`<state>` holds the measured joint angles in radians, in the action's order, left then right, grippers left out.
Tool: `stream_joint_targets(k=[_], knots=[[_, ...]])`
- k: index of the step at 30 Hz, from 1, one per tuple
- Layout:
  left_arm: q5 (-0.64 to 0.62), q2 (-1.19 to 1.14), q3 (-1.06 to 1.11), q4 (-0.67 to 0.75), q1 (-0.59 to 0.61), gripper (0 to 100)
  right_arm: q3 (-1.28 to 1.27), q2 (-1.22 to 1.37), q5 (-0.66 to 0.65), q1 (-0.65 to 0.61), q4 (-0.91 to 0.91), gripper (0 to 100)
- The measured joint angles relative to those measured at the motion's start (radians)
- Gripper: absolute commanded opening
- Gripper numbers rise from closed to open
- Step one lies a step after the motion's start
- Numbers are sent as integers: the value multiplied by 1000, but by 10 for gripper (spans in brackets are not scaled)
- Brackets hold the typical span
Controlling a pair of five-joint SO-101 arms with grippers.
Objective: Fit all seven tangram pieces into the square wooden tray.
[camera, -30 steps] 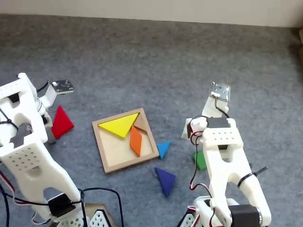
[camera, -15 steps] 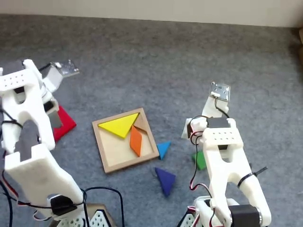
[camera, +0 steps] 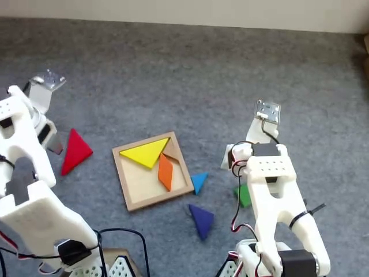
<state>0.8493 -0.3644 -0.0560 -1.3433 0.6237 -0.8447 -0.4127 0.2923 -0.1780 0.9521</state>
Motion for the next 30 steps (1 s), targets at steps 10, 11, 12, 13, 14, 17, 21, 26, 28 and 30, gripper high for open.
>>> stream_joint_targets(k=[10, 11, 12, 13, 14, 17, 21, 26, 28, 30], knots=[[-107, -127, 55, 46, -74, 70, 0, 0, 0, 0, 0, 149], [-123, -127, 55, 38, -95, 72, 0, 0, 0, 0, 0, 149], [-153, -127, 55, 29, -120, 73, 0, 0, 0, 0, 0, 149], [-186, -127, 55, 21, -149, 73, 0, 0, 0, 0, 0, 149], [-221, -121, 55, 18, -186, 73, 0, 0, 0, 0, 0, 149], [-313, -89, 55, 15, -298, 73, 0, 0, 0, 0, 0, 149], [-407, -37, 55, 9, -460, 73, 0, 0, 0, 0, 0, 149], [-517, 18, 54, 8, -654, 73, 0, 0, 0, 0, 0, 149], [-540, 51, 54, 8, -697, 73, 0, 0, 0, 0, 0, 149], [-569, 86, 54, 6, -710, 73, 0, 0, 0, 0, 0, 149]])
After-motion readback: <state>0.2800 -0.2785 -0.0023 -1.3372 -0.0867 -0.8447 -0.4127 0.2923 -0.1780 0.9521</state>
